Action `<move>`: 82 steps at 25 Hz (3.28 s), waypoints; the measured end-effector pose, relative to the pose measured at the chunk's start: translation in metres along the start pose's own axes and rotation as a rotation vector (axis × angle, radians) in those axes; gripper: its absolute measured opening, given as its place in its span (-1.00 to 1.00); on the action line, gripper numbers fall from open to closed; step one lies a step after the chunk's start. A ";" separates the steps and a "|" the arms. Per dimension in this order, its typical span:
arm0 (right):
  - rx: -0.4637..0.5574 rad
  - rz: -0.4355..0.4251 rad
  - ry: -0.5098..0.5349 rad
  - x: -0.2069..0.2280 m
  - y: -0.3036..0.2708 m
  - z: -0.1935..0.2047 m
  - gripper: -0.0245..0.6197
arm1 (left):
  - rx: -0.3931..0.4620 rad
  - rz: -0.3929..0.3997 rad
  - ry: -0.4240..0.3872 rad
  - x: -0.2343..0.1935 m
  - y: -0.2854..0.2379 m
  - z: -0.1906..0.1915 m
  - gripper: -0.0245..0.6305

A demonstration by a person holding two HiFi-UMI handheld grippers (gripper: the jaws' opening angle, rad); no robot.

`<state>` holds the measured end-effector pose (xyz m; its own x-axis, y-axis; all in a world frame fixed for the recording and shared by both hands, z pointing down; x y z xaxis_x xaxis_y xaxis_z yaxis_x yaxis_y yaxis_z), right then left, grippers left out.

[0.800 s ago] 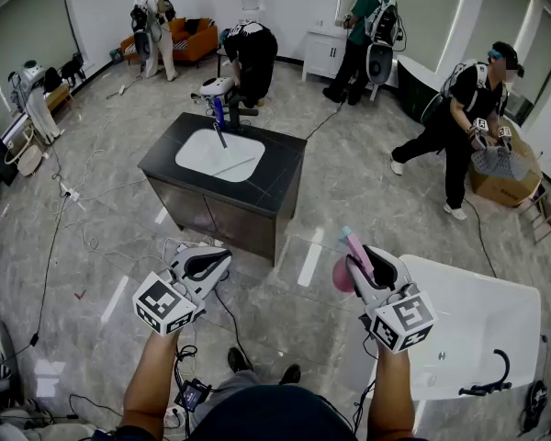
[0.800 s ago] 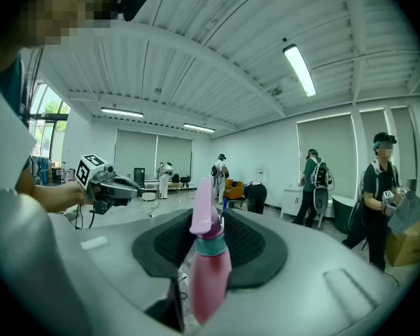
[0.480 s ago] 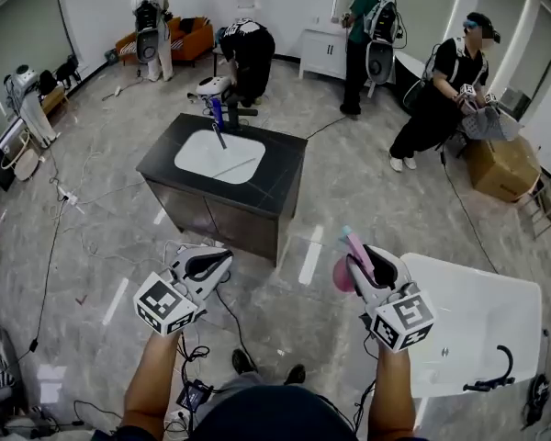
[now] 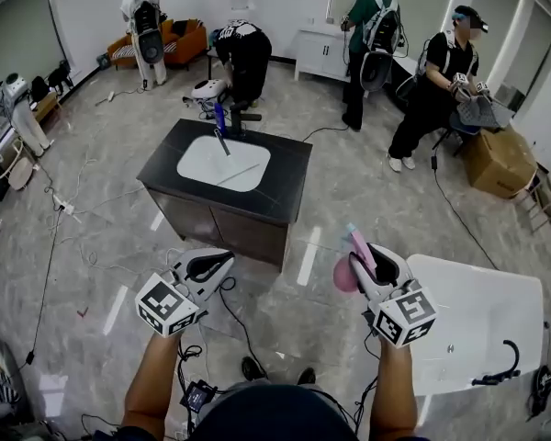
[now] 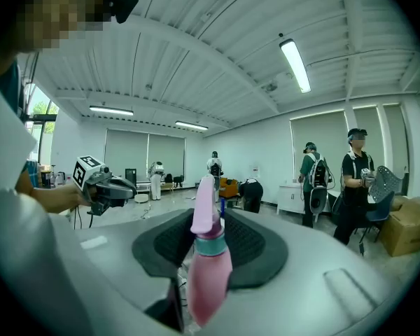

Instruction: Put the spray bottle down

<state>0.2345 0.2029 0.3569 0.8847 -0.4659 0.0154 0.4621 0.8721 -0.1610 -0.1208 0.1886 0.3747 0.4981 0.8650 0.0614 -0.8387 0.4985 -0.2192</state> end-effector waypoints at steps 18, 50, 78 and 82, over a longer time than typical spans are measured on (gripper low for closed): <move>-0.004 -0.044 0.014 -0.037 -0.109 -0.011 -0.50 | 0.021 -0.017 0.018 -0.086 0.037 0.020 -0.91; -0.026 -0.276 -0.021 0.129 -0.263 -0.008 -0.50 | -0.045 -0.269 0.067 -0.152 -0.105 0.005 -0.91; 0.037 0.061 -0.089 0.087 -0.343 -0.016 -0.51 | -0.017 0.095 -0.003 -0.345 -0.100 0.021 -0.91; 0.043 0.051 -0.076 0.086 -0.369 -0.013 -0.51 | -0.033 0.111 -0.003 -0.361 -0.100 0.029 -0.91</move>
<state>0.1393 -0.1606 0.4051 0.9087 -0.4091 0.0833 0.4168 0.9010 -0.1208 -0.2236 -0.1719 0.4026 0.4019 0.9149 0.0375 -0.8810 0.3975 -0.2566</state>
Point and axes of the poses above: the fingertips, and each gripper's own axes: y backward along the fingers, x to its right, z out of its underside, the point moved 9 cm from there along y, backward along the fingers, and after that the axes turned 6 degrees about z, right-handed, at the moved point
